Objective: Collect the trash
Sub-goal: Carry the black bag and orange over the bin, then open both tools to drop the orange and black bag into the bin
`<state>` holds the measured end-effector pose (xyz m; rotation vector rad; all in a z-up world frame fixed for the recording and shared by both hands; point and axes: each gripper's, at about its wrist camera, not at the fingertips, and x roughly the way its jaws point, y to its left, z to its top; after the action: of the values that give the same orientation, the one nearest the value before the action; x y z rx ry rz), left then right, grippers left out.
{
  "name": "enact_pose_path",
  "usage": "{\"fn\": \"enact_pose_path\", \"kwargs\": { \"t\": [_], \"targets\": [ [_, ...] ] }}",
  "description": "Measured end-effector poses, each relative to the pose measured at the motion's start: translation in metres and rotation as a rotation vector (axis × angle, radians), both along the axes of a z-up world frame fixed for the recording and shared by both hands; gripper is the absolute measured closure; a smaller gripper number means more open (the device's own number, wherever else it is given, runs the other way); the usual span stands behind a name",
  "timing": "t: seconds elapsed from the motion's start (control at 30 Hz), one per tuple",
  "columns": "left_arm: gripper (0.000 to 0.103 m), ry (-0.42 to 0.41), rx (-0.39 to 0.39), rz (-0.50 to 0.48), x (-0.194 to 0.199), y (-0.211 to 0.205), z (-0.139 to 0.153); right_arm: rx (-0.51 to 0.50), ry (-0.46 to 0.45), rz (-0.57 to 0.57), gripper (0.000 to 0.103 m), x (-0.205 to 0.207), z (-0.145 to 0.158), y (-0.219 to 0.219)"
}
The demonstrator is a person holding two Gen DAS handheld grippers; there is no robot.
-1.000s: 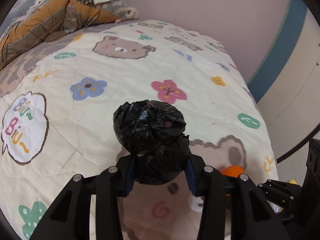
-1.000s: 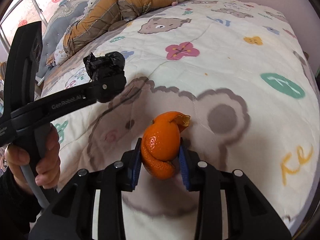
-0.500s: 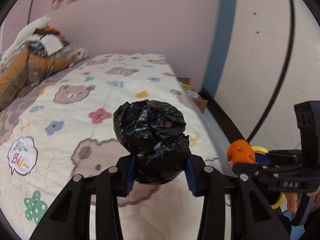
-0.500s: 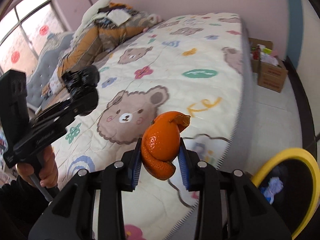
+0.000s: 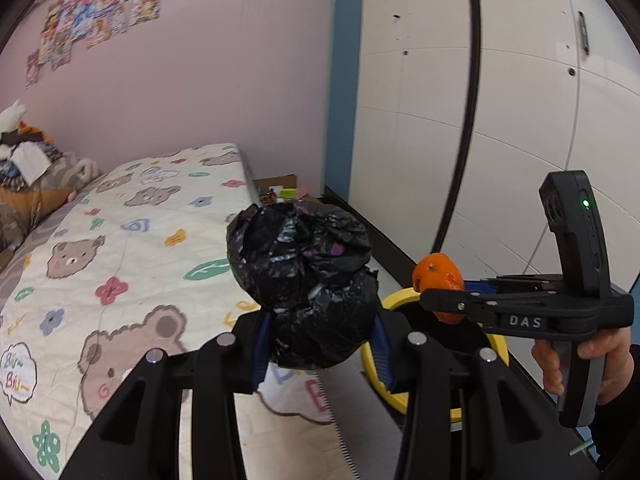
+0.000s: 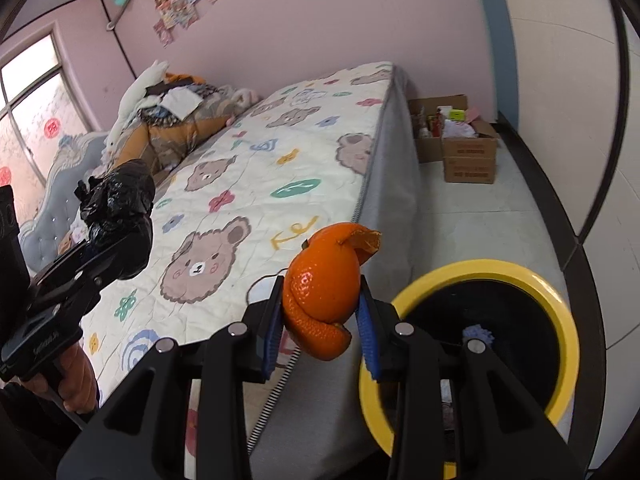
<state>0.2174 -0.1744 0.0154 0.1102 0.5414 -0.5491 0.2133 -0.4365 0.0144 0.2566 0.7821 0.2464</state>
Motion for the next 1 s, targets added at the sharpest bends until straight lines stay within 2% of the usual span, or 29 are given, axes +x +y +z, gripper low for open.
{"fn": "enact_pose_path", "kwargs": {
  "t": [0.2,0.4,0.6,0.73,0.8,0.87,0.9,0.93,1.0],
  "targets": [
    [0.064,0.055,0.021,-0.052,0.007,-0.044,-0.018,0.026,0.012,-0.101,0.071,-0.009,-0.008,-0.049],
    [0.063,0.182,0.042,-0.104,0.031,-0.084,-0.057,0.050,0.055,-0.179,0.071,-0.008,-0.024,-0.091],
    [0.062,0.269,0.049,-0.131,0.050,-0.109,-0.087,0.073,0.096,-0.227,0.070,0.001,-0.040,-0.118],
    [0.060,0.287,0.039,-0.138,0.048,-0.118,-0.094,0.083,0.105,-0.247,0.066,0.002,-0.045,-0.128],
    [0.053,0.300,0.027,-0.149,0.050,-0.119,-0.095,0.086,0.105,-0.262,0.064,0.001,-0.045,-0.132],
    [0.046,0.306,0.009,-0.157,0.048,-0.118,-0.094,0.084,0.098,-0.283,0.056,-0.001,-0.043,-0.136],
    [0.037,0.302,-0.002,-0.153,0.046,-0.116,-0.092,0.087,0.094,-0.294,0.050,-0.003,-0.042,-0.137],
    [0.028,0.299,-0.014,-0.147,0.045,-0.113,-0.090,0.086,0.092,-0.304,0.049,-0.006,-0.040,-0.138],
    [0.025,0.303,-0.035,-0.134,0.045,-0.109,-0.087,0.074,0.083,-0.333,0.048,-0.009,-0.036,-0.143]
  ]
}}
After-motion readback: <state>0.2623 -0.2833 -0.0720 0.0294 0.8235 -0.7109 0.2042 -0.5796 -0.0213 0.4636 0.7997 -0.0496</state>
